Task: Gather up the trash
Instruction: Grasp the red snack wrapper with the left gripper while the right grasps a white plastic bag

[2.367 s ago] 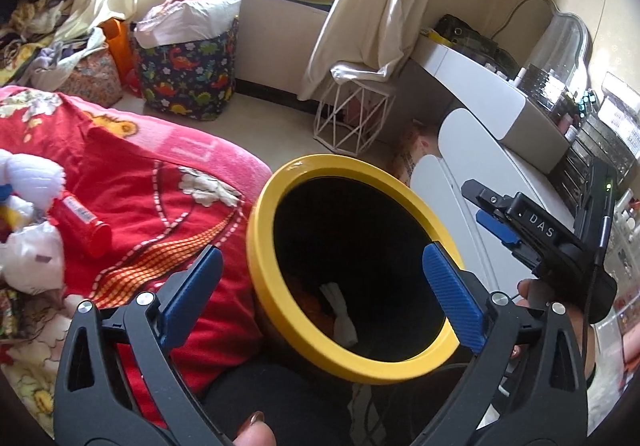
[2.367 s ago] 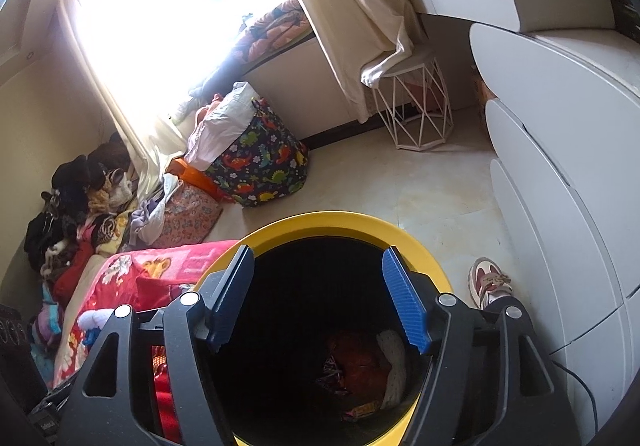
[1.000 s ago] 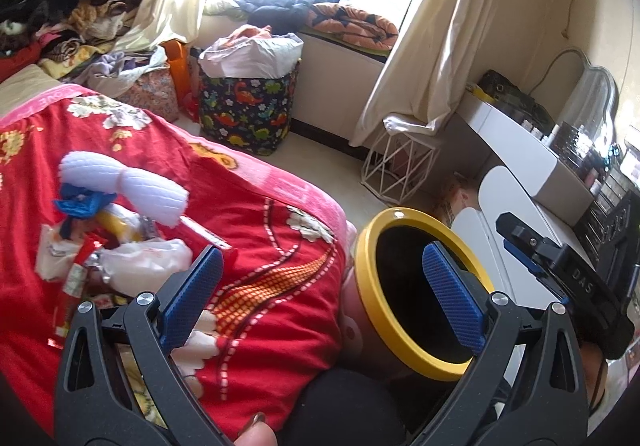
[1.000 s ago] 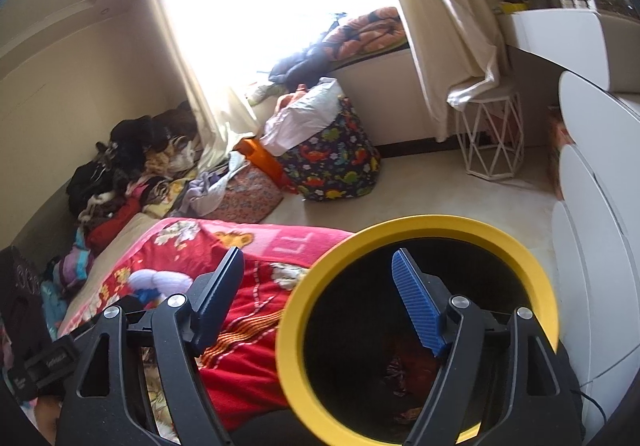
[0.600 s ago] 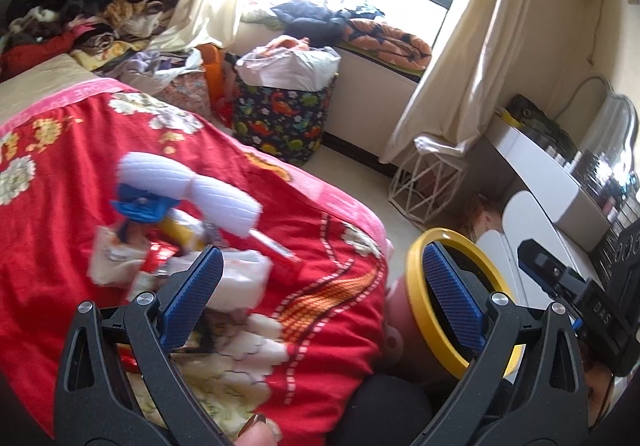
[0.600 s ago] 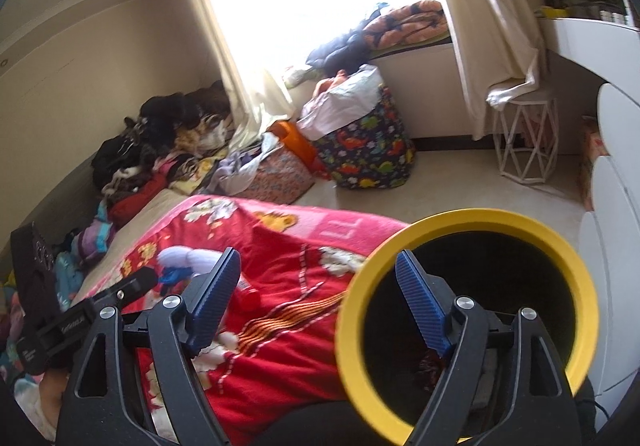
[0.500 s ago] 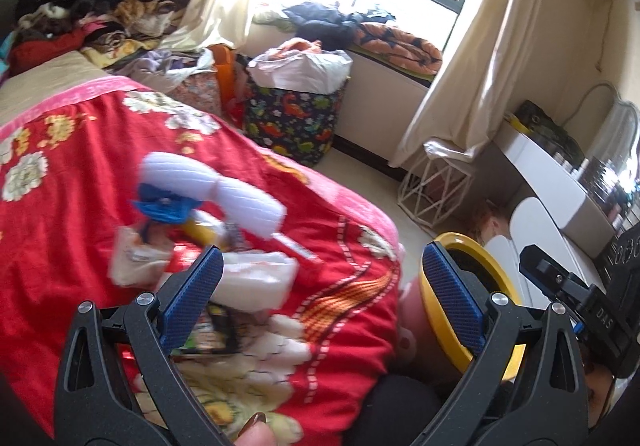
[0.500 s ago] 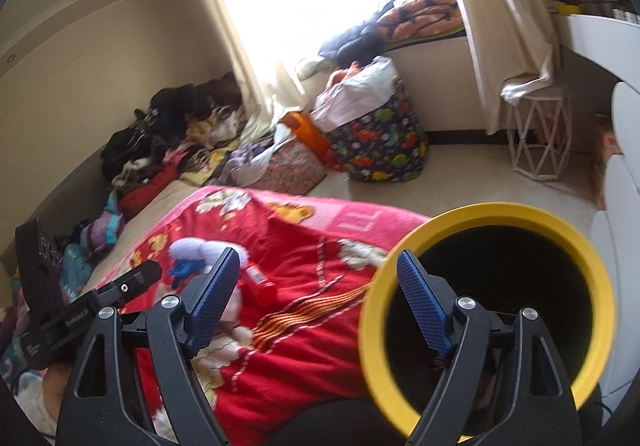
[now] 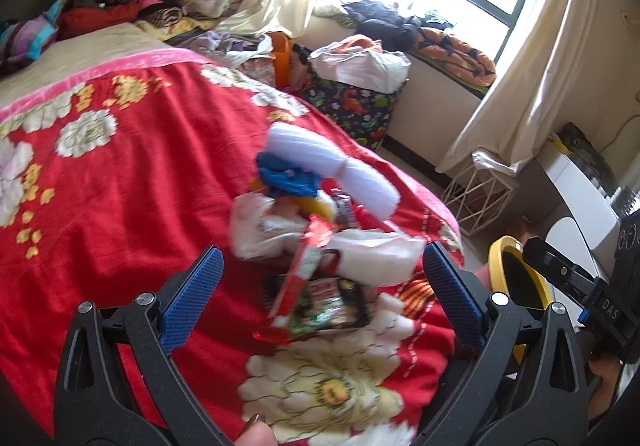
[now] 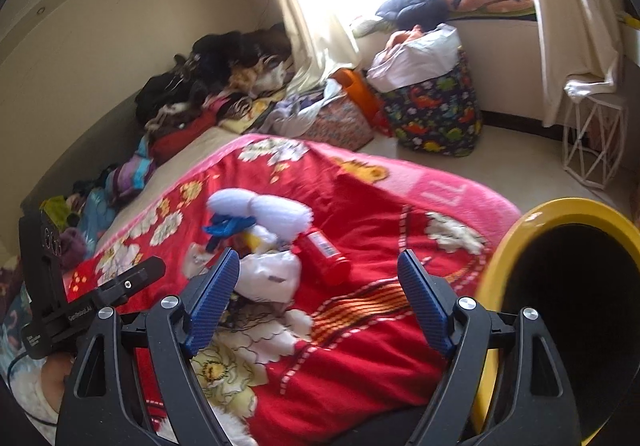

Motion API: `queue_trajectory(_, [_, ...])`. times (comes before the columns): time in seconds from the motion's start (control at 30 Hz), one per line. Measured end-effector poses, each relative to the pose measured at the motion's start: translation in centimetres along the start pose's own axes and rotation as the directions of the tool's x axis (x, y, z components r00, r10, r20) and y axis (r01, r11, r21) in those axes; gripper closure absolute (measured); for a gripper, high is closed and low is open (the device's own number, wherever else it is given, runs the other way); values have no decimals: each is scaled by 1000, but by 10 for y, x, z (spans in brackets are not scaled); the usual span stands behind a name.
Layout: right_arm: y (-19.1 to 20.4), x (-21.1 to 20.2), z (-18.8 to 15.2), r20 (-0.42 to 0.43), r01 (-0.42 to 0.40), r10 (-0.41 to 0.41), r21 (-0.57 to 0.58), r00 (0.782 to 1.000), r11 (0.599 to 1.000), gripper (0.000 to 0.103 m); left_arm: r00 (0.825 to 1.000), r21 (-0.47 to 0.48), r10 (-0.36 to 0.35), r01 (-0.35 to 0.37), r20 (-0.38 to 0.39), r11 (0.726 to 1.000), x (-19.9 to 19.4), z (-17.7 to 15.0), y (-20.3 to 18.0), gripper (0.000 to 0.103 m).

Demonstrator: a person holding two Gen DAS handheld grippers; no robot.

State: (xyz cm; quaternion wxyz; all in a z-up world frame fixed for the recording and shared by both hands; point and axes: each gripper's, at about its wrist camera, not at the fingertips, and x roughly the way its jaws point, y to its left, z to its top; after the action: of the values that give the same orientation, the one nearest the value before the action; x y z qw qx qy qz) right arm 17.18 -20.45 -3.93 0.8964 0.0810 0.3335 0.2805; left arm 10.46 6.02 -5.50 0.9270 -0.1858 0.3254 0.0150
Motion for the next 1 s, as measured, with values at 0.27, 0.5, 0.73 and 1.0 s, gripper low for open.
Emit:
queue_trajectory(0.27, [27,39,-1,-63,-27,25,-46,998,999,25,999,-32,-9,7,-38,999,0,-12,22,20])
queue_trajectory(0.5, [43,74,-3,-118,-25,18,-54,993,998,37,992,-54,-58,53,-108,997,13,-24,29,41])
queue_trajectory(0.73, [42,103,-10,-167,-11,5,-34,986,999,67,984,-70,-86,76,-154,995,25,-35,31,56])
queue_trajectory(1.0, [41,80,-17,-92,-8,7,-11,996,1000,77,980,-54,-109,101,-165,993,25,-39,27,83])
